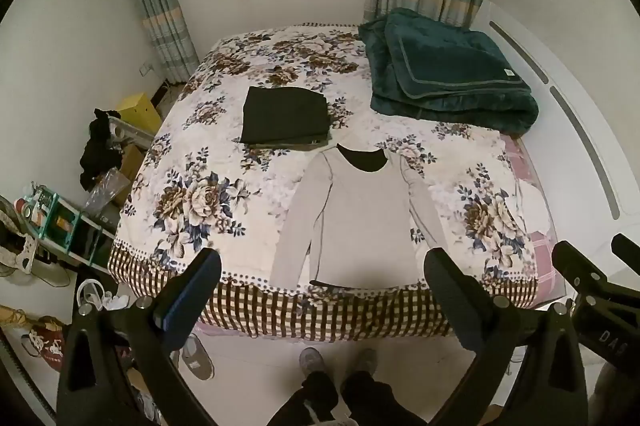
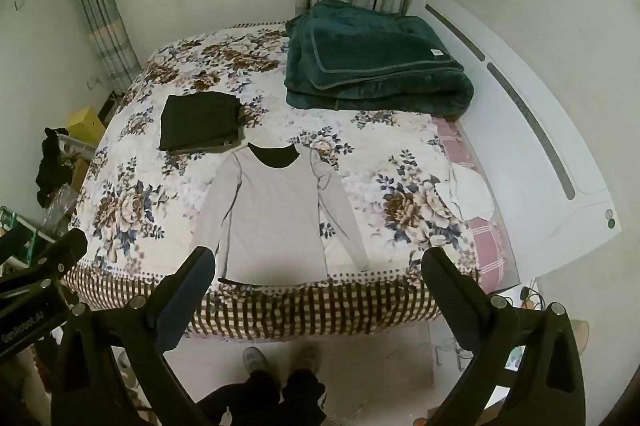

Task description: Fold small clothes

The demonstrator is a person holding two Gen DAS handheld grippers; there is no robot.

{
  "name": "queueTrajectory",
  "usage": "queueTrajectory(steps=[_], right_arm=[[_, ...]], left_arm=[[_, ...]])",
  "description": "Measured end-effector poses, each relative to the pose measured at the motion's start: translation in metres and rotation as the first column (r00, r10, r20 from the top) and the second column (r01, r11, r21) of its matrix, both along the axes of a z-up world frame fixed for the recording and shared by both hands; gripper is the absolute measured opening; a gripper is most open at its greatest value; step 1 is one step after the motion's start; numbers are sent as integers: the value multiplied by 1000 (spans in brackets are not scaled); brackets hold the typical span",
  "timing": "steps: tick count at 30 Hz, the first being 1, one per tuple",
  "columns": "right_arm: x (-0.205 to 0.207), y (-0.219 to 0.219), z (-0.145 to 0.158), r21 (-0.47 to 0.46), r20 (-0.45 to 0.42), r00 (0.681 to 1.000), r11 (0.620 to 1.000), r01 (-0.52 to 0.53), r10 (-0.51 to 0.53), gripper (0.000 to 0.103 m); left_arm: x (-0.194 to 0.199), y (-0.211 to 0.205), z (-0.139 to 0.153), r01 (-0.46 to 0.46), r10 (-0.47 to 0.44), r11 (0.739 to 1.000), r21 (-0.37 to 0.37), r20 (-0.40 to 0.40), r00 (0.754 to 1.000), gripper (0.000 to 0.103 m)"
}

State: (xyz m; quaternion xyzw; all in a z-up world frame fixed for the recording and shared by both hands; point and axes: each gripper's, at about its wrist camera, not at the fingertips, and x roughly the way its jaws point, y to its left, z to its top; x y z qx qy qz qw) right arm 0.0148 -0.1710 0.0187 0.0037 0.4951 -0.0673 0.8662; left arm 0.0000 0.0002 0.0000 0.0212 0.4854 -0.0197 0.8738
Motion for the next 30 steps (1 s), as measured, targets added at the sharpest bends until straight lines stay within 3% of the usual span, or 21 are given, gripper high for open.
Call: queueTrajectory(steps=[30], right_arm=[[1, 1, 4, -9, 9, 1000, 1000, -1, 1, 103]], left_arm=[[1, 1, 8, 1, -1, 1000, -12, 17, 1000, 103]])
